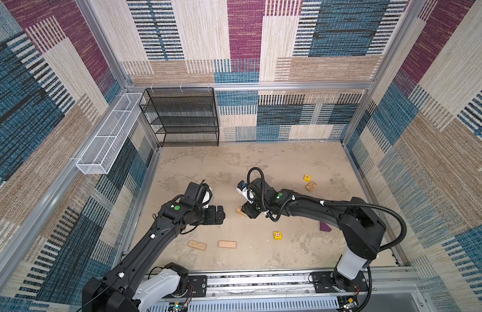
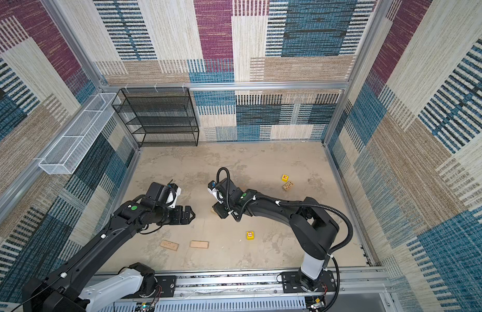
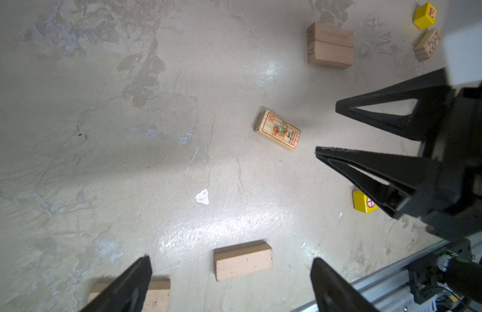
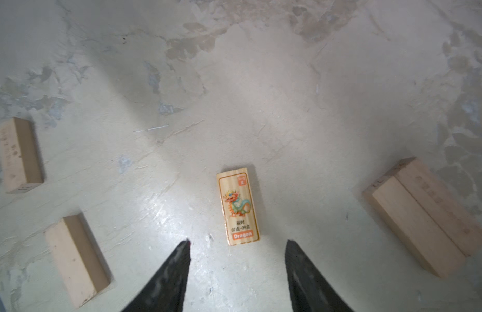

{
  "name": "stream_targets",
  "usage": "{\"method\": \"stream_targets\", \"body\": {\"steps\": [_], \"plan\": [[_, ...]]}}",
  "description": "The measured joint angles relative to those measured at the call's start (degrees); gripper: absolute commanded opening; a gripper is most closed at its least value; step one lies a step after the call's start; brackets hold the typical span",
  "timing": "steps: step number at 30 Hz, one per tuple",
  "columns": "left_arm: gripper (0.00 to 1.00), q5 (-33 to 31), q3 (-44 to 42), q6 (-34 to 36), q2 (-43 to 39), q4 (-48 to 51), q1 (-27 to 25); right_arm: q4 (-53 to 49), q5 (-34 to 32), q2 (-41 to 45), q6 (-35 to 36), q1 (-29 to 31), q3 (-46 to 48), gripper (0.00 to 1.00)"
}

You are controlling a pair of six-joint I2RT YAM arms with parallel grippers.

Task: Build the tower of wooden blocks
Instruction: 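Move the right gripper over the dragon-printed bar and lower it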

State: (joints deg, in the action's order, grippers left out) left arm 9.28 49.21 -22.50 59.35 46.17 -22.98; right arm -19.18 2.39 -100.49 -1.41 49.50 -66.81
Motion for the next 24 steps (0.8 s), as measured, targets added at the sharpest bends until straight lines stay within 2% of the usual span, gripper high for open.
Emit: {"method": "stream_targets", "body": {"steps": [6,16,24], "plan": [[0.98,-1.64,-1.36,0.17,-1.14,-0.46,0.31,-1.29,-1.51,-3.93,0.24,0.04,-2.54,0.58],[0.97,-1.60,-1.25,1.62,4.04,-1.90,0.31,-2.78,-2.58,-8.00,1.05,0.59,-5.11,0.58],[0.97,-1.64,-1.44,2.75,1.03,-2.25,0.35,-4.90,-2.67,-11.10,1.29,1.03,-7.41,0.57]]}}
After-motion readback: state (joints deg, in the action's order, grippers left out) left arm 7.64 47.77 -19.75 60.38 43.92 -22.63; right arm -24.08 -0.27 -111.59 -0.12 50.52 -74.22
